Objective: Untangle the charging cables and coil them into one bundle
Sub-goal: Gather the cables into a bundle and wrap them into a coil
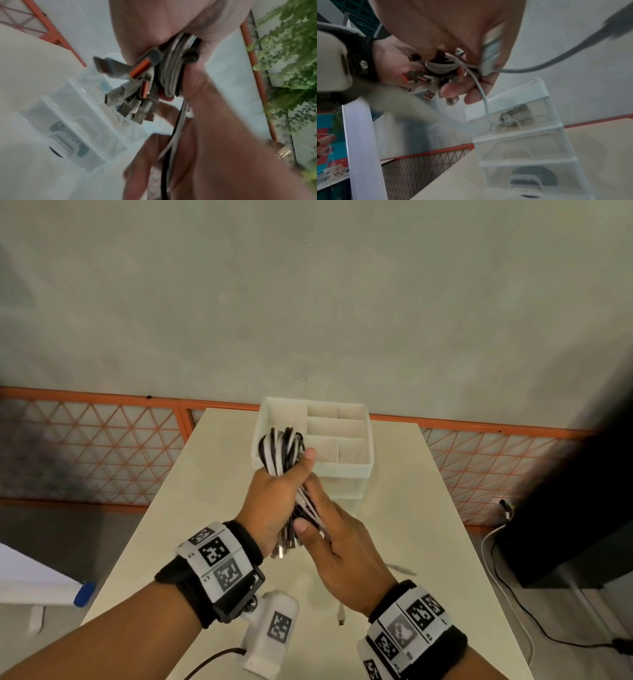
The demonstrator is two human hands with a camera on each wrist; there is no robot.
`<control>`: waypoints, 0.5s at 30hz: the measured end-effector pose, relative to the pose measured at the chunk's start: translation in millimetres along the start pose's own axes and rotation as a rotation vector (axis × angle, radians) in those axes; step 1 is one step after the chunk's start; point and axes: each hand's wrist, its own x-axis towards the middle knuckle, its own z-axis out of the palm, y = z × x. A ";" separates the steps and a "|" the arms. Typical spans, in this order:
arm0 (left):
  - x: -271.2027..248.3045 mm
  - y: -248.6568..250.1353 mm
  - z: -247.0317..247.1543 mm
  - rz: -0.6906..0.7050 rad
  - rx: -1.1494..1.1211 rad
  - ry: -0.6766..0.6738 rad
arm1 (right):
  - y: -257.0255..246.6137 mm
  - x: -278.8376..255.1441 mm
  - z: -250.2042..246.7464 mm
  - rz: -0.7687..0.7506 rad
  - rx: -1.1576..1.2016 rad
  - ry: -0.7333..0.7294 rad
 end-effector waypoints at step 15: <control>6.6 17.8 -31.5 0.079 0.099 -0.239 | 26.7 -7.7 -28.1 0.465 0.340 -0.232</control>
